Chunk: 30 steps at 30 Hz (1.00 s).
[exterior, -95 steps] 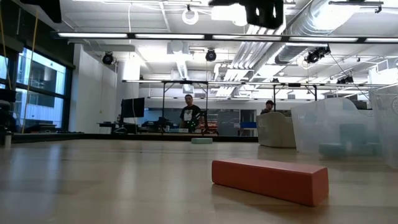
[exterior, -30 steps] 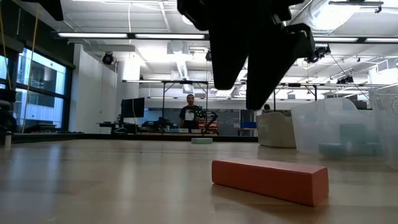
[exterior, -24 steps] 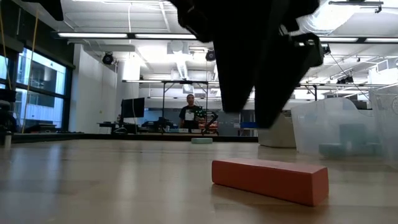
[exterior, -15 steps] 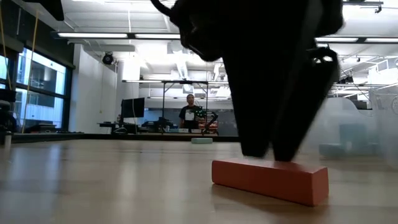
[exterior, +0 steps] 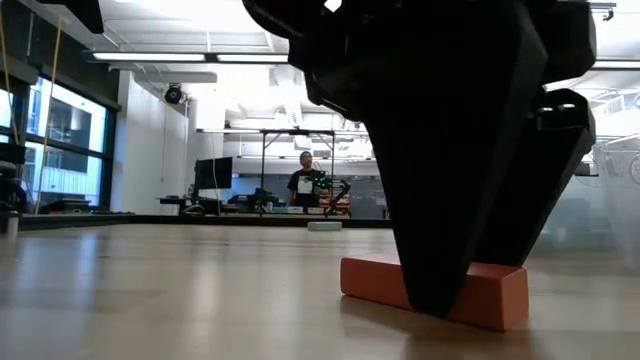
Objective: Sort & place blocks by color
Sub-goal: Put the orange block into the bottom transparent bin
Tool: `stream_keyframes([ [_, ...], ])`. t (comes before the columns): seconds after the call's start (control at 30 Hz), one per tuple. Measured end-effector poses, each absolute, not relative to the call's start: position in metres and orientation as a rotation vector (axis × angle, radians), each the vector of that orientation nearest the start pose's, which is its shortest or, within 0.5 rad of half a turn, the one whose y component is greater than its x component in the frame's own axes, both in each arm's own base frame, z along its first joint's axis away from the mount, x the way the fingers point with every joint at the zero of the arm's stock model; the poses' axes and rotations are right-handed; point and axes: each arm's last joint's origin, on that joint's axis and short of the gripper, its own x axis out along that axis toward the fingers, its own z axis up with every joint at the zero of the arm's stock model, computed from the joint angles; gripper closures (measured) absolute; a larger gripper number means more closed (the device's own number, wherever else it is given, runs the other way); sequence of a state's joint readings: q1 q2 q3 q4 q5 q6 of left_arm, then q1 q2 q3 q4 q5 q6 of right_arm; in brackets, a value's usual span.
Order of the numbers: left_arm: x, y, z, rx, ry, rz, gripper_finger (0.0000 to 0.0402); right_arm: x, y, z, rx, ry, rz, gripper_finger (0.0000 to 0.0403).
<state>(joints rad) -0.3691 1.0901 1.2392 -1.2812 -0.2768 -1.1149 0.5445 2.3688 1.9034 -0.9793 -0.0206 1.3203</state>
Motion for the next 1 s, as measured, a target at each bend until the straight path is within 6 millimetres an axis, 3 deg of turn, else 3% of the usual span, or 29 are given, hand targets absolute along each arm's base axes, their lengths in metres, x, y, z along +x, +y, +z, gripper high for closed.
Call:
stream_keyframes([
  [0.17, 0.163, -0.055, 0.347, -0.646, 0.968, 0.505, 0.0204, 0.399, 0.242, 0.135, 0.693, 1.427, -0.524, 0.0205],
  [0.4, 0.163, -0.055, 0.347, -0.646, 0.968, 0.505, 0.0204, 0.399, 0.242, 0.135, 0.677, 1.439, -0.5, 0.0299],
  [0.63, 0.163, -0.055, 0.347, -0.646, 0.967, 0.505, 0.0204, 0.397, 0.241, 0.146, 0.643, 1.427, -0.457, 0.0302],
  [1.0, 0.164, -0.054, 0.347, -0.634, 0.948, 0.521, 0.0204, 0.381, 0.231, 0.185, 0.538, 1.355, -0.535, 0.03],
])
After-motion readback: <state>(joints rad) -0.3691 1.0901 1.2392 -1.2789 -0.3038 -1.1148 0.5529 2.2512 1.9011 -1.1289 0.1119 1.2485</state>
